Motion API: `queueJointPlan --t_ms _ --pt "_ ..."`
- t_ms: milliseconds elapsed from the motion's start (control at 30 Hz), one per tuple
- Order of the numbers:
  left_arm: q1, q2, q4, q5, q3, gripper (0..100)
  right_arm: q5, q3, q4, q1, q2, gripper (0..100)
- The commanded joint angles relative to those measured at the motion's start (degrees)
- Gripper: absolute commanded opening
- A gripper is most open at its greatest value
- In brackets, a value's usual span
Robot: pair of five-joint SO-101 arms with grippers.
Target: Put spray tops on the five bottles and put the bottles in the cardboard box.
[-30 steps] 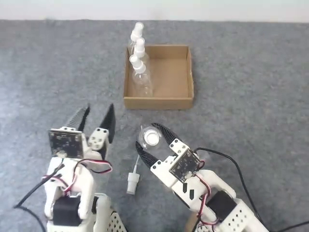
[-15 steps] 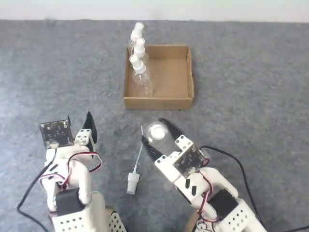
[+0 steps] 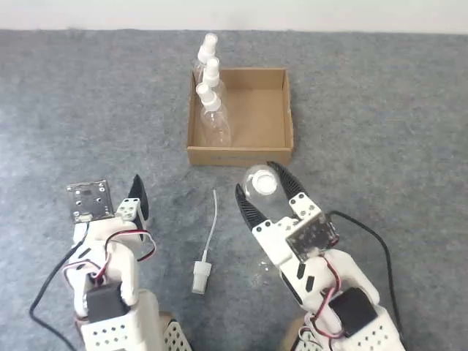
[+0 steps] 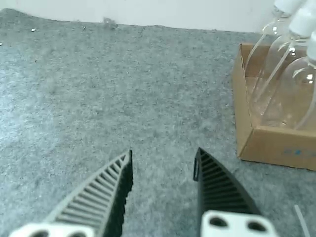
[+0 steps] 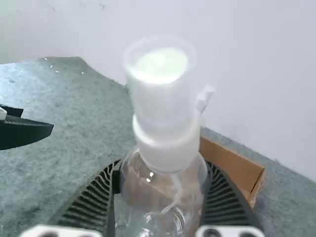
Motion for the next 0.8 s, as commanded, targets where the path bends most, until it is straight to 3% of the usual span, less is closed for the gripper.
queueJointPlan --t_ms 0,300,767 --pt "0.0 -1.1 -0.2 0.6 -0.7 19 0.4 -6.2 0.0 0.7 -0.8 8.0" --pt "0.0 -1.1 -0.2 0.6 -0.7 19 0.4 -20.0 -1.3 1.2 15.0 8.0" --pt "0.0 -1.1 -0.2 0.6 -0.5 19 0.3 -38.5 -22.5 12.2 63.0 8.0"
